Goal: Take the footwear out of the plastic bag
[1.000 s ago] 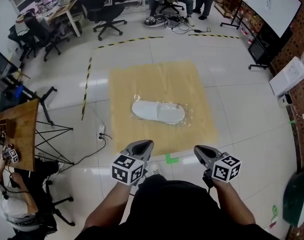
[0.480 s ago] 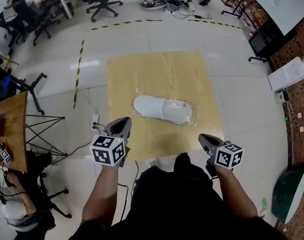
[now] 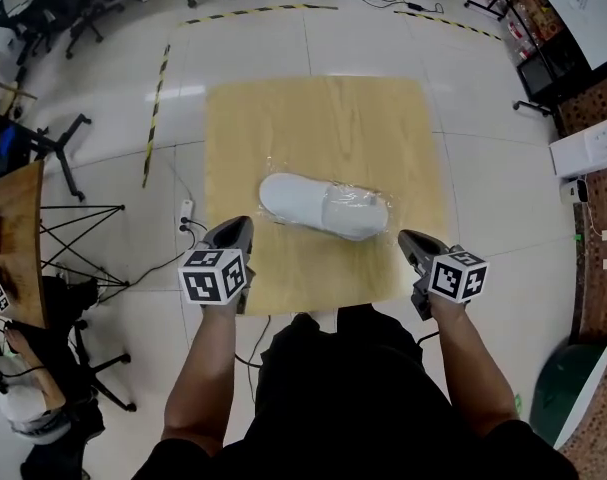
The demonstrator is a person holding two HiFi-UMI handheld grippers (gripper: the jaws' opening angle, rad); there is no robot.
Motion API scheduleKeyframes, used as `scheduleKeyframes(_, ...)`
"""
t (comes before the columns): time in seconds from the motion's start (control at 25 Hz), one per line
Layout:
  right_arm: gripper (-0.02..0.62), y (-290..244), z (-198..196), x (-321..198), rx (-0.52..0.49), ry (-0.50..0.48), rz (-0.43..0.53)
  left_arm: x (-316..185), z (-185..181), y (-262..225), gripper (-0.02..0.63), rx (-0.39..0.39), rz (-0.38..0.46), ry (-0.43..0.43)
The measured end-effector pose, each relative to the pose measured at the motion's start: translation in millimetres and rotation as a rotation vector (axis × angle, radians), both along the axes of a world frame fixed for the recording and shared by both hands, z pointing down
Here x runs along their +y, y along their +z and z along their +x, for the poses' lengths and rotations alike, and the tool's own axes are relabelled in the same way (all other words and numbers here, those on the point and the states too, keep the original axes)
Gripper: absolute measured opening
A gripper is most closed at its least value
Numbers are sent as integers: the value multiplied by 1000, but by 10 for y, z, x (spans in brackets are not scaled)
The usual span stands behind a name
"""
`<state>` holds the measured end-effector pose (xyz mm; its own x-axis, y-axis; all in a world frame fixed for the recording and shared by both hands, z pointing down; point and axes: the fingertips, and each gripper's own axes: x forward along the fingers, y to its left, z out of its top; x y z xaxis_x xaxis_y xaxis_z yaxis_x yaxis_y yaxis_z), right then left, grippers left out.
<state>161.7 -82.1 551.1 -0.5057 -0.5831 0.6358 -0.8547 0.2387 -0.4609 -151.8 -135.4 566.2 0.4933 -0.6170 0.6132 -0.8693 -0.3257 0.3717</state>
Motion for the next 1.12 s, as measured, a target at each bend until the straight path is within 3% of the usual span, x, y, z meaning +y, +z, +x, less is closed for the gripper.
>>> scheduleKeyframes(0.08, 2, 63, 136, -133, -13, 15, -1, -125, -11, 130, 54, -5, -38, -15)
scheduleKeyframes(0.32, 3, 457, 320, -326, -45, -6, -85, -334, 30, 443, 92, 12, -159, -26)
scheduleKeyframes(0.52, 3, 753, 253, -361, -53, -71, -169, -344, 50, 508, 92, -11, -179, 32)
scheduleKeyframes(0.76, 76, 757, 40, -425, -199, -130, -221, -332, -68, 524, 92, -44, -183, 19)
scheduleKeyframes(0.92, 92, 824, -32, -464, -186, -160, -244, -262, -75, 697, 94, -7, -259, 10)
scheduleKeyframes(1.12, 87, 829, -55, -477, -192, -161, -250, -229, -10, 801, 94, -13, -276, 16)
